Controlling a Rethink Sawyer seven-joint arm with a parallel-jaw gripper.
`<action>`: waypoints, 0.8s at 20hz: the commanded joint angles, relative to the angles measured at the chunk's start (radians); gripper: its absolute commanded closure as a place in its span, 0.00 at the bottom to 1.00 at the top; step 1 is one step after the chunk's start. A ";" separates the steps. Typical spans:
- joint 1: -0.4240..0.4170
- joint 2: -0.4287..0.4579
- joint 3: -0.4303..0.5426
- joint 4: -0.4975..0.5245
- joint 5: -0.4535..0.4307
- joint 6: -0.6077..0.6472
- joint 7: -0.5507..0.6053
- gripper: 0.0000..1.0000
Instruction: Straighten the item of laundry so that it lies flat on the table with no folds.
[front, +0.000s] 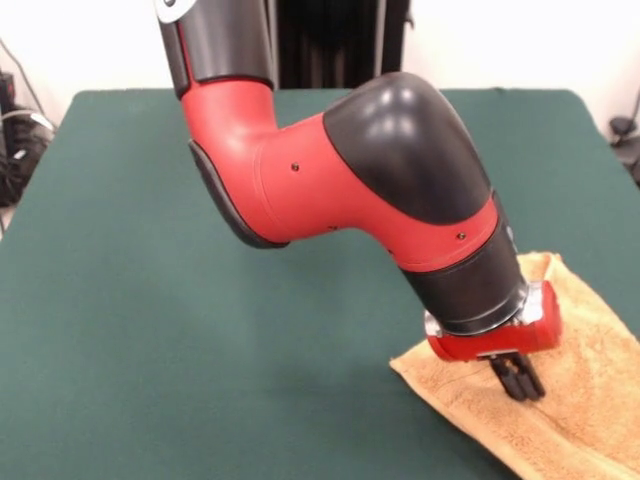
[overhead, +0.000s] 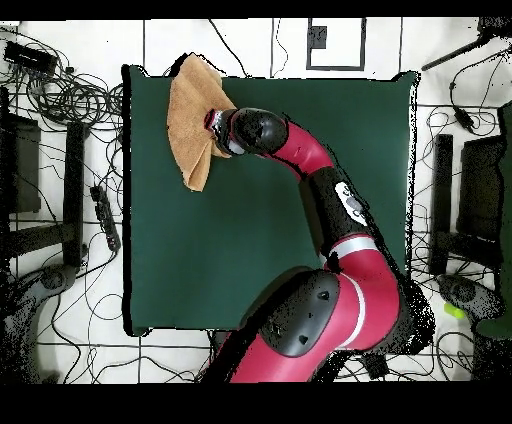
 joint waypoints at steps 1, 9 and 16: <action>-0.026 0.096 -0.031 0.112 -0.034 -0.076 0.051 1.00; -0.058 0.040 -0.026 0.134 0.001 0.032 0.032 1.00; -0.057 0.074 -0.086 0.089 -0.085 0.016 -0.059 1.00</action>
